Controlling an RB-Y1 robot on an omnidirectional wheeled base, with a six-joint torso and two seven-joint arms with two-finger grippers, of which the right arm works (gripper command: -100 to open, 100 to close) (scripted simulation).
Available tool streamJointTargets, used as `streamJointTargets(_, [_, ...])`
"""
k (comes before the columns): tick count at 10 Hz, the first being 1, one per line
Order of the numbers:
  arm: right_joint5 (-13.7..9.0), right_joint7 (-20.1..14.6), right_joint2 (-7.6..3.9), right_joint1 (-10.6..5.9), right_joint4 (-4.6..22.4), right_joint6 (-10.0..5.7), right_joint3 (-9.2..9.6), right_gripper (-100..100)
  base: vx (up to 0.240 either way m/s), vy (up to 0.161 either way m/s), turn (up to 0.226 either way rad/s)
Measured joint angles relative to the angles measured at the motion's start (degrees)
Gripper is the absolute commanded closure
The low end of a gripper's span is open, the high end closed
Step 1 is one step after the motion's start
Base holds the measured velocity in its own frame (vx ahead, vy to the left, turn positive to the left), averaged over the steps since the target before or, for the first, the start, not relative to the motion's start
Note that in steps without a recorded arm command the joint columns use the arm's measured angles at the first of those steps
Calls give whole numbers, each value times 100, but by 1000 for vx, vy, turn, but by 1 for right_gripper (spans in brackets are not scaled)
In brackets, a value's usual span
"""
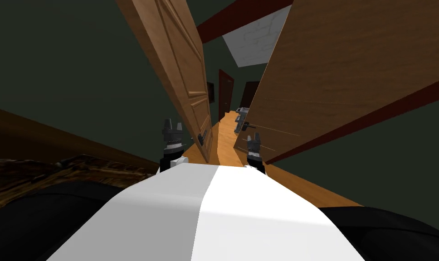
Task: Pull the door open
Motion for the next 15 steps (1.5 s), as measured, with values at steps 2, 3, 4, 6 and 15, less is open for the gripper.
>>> streamJointTargets(2, [-43,109,7,-5,219,103,37,-100,138,-129,109])
streamJointTargets(3, [-70,143,-4,65,278,150,61,-100,142,-137,81])
streamJointTargets(4, [-88,196,17,41,386,220,78,-100,152,-127,54])
streamJointTargets(6, [-128,278,26,128,636,223,139,-100,150,-134,18])
streamJointTargets(15, [-246,690,304,387,1360,513,401,-100,175,-80,-147])
